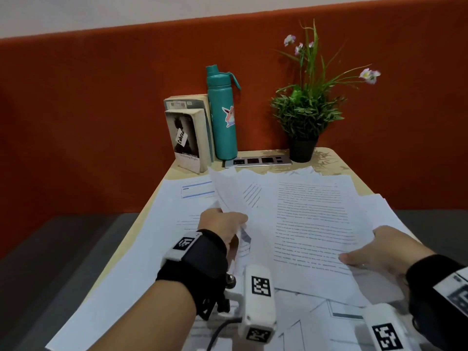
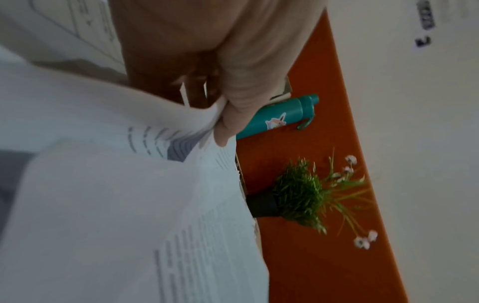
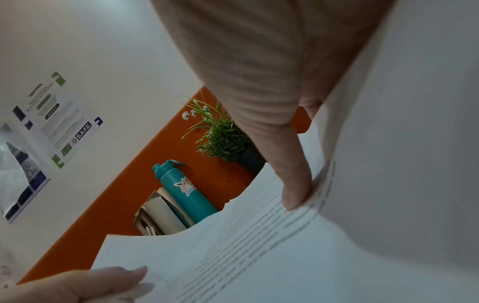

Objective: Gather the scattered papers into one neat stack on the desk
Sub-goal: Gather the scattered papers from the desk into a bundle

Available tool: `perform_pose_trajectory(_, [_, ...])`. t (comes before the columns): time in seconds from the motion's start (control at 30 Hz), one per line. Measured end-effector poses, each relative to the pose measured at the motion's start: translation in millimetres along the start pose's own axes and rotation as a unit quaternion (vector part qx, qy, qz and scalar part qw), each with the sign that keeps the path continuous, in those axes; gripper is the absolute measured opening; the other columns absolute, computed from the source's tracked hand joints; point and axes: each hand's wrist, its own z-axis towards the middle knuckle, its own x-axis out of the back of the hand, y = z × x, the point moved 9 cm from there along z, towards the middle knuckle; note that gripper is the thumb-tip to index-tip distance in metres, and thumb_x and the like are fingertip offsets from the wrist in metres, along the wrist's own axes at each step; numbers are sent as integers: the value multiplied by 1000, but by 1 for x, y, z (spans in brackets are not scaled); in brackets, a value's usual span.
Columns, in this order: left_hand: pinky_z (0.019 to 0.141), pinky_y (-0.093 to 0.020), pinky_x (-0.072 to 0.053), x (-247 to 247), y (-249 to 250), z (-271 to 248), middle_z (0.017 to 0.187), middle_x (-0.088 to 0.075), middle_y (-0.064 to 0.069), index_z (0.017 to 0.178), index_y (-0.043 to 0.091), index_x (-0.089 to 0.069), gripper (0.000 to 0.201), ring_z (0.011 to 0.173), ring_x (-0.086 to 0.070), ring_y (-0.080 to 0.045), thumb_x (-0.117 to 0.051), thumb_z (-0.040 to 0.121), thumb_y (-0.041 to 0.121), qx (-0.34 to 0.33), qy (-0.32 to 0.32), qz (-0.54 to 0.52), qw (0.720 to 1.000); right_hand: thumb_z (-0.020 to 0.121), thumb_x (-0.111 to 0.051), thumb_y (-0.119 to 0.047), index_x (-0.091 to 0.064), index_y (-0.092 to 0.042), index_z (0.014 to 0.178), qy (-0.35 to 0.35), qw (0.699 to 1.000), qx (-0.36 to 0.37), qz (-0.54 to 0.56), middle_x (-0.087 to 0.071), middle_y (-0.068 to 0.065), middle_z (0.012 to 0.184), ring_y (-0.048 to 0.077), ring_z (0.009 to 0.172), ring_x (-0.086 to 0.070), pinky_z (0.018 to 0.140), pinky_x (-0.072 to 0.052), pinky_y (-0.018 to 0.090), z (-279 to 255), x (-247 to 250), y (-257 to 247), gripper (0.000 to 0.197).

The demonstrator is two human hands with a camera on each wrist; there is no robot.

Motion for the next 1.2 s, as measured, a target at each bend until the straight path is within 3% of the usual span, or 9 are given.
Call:
perform_pose_trajectory(0.13, [86, -51, -57, -1, 11, 7, 98, -74, -22, 94, -1, -71, 45, 94, -70, -39, -66, 50, 7, -37, 29, 102, 994, 68, -84, -21, -59, -5, 108, -3, 1000, 11, 28, -68, 7, 101, 21, 80, -61, 59, -43, 26, 0, 2, 0, 50])
perform_pose_trajectory(0.27, [89, -41, -56, 7, 49, -1, 102, -74, -17, 95, 0, -74, 32, 100, -67, -37, -66, 65, 10, -103, 53, 167, 979, 73, -79, -10, -58, -8, 105, 14, 997, 39, 67, -63, 6, 94, 20, 77, -57, 59, -42, 27, -2, 15, 4, 38])
perform_pose_trajectory(0.37, [92, -46, -54, 12, 81, -13, 105, -74, -14, 95, 7, -73, 30, 99, -68, -35, -67, 67, 13, -144, 4, 172, 974, 79, -73, -17, -64, -9, 97, 51, 992, 55, 99, -67, 6, 90, 28, 84, -63, 78, -51, 41, 3, 36, 12, 22])
perform_pose_trajectory(0.47, [94, -44, -52, 20, 105, -20, 113, -71, -10, 112, 8, -67, 24, 102, -68, -32, -61, 90, 6, -150, -56, 168, 973, 86, -67, -20, -65, -23, 83, 90, 971, 121, 184, -70, 1, 82, 27, 72, -68, 73, -53, 43, 1, 62, 4, 4])
perform_pose_trajectory(0.6, [82, -36, -54, 37, 135, -16, 118, -69, -9, 119, 10, -62, 28, 102, -68, -29, -55, 93, 3, -190, -70, 168, 965, 83, -68, -26, -64, -25, 98, 69, 912, 164, 369, -77, -5, 76, 23, 78, -72, 62, -54, 36, 0, 81, -15, 15])
perform_pose_trajectory(0.7, [88, -40, -51, 41, 149, -13, 123, -67, -10, 126, 7, -58, 31, 105, -67, -31, -52, 95, 5, -202, -79, 163, 962, 45, -85, -57, -66, -22, 104, 44, 888, 189, 418, -78, 1, 95, 27, 86, -74, 76, -57, 41, 8, 84, -35, 71])
perform_pose_trajectory(0.83, [80, -38, -53, 35, 151, -7, 121, -68, -13, 129, 7, -54, 33, 101, -67, -30, -46, 97, 9, -194, -104, 137, 966, 95, -50, -20, -60, -11, 120, -16, 896, 181, 406, -68, 10, 116, 27, 102, -64, 92, -47, 43, 14, 67, -71, 28])
perform_pose_trajectory(0.97, [65, -33, -54, 40, 144, 0, 94, -75, -8, 115, 8, -62, 25, 77, -71, -25, -47, 96, 13, -167, -115, 88, 975, 99, -43, -19, -58, -11, 119, -48, 897, 155, 412, -63, 13, 125, 32, 110, -61, 100, -43, 49, 20, 48, -90, 26])
perform_pose_trajectory(1.2, [102, -48, -47, 27, 122, 14, 128, -68, -10, 134, 12, -58, 40, 113, -66, -30, -46, 101, 30, -149, -134, 6, 980, 99, -49, -21, -53, -5, 129, -86, 907, 136, 390, -62, 8, 123, 26, 107, -56, 96, -38, 35, 19, 12, -119, 35])
